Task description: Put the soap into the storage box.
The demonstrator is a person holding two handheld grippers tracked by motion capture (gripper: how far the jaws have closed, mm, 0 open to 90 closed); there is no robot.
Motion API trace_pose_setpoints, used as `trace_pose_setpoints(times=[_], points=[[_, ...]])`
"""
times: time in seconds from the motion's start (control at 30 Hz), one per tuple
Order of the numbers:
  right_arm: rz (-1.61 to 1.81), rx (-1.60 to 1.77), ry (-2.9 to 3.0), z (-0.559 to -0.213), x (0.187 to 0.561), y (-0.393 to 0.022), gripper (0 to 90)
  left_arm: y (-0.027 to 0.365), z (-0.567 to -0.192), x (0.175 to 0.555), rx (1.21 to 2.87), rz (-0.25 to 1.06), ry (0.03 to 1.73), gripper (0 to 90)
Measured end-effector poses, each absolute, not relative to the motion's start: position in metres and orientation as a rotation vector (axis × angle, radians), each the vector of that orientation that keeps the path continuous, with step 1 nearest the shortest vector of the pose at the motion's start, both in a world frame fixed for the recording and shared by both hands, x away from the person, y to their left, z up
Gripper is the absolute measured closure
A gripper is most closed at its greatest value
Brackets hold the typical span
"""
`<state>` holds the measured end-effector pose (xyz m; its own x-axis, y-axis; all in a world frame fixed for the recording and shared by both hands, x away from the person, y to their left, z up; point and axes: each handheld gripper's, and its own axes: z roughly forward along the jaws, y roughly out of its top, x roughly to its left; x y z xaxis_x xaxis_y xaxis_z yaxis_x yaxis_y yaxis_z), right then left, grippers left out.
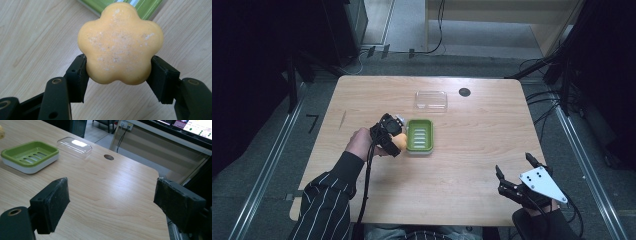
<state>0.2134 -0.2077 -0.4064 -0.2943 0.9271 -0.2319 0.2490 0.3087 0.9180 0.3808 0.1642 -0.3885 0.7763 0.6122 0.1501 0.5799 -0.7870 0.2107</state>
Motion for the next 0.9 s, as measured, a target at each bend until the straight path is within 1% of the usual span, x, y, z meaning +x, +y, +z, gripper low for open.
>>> trace_pose_setpoints(times=[0.43,0.9], points=[[1.025,1.069,1.739,-0.406,0.212,-0.209,13.4,0.149,-0.383,0.391,2.818,0.319,0.896,39.6],[1.023,1.068,1.740,-0.406,0.213,-0.209,13.3,0.140,-0.379,0.400,2.798,0.333,0.876,39.6]])
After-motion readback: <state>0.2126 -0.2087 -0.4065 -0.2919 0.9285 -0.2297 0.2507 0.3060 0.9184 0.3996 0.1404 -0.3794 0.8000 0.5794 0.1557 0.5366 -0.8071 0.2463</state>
